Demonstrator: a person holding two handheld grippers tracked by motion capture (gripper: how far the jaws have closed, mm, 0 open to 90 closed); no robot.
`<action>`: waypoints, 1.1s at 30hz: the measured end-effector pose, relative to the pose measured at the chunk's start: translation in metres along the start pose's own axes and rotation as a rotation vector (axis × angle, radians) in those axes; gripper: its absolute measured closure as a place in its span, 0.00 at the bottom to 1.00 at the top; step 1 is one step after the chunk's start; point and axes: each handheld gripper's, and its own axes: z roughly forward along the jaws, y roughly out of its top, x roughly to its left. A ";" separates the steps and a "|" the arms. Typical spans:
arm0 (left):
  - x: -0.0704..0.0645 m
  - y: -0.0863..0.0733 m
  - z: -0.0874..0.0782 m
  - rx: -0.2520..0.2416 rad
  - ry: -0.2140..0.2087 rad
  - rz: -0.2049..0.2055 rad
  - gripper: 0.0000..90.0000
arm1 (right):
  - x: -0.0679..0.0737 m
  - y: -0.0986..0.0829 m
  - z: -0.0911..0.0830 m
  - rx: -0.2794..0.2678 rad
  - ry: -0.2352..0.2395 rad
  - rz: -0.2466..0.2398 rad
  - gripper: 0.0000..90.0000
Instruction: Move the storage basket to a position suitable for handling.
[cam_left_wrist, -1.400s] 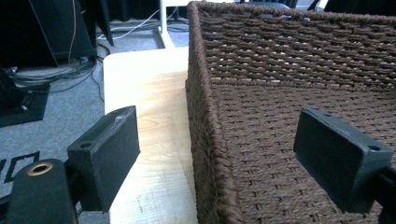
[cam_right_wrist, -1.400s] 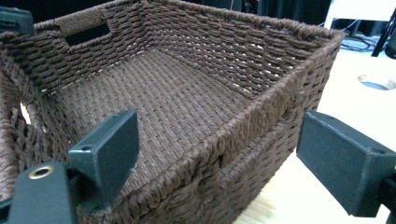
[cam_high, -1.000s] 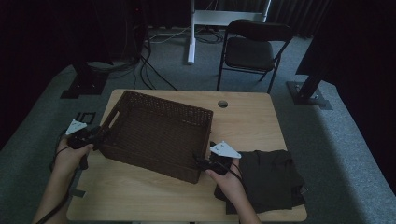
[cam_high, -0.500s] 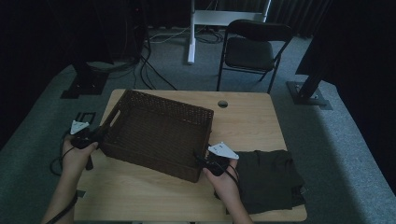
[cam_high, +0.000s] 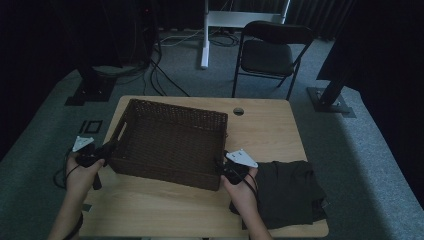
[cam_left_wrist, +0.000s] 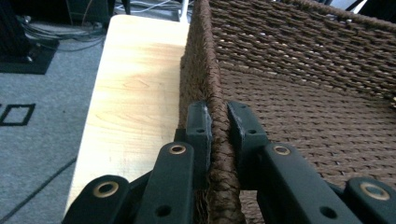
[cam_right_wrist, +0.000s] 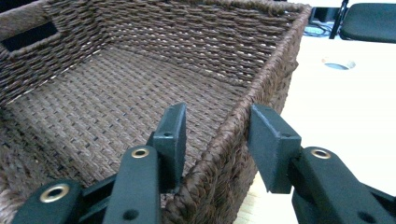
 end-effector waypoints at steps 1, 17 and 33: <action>-0.001 0.000 -0.001 0.004 0.005 0.003 0.89 | 0.000 0.000 0.000 -0.001 -0.005 -0.004 0.65; -0.014 -0.010 -0.011 -0.008 0.044 0.011 0.87 | -0.012 0.005 0.005 0.006 0.007 -0.061 0.68; -0.026 -0.018 -0.026 0.017 0.091 0.047 0.86 | -0.017 0.005 0.001 0.023 0.041 -0.050 0.69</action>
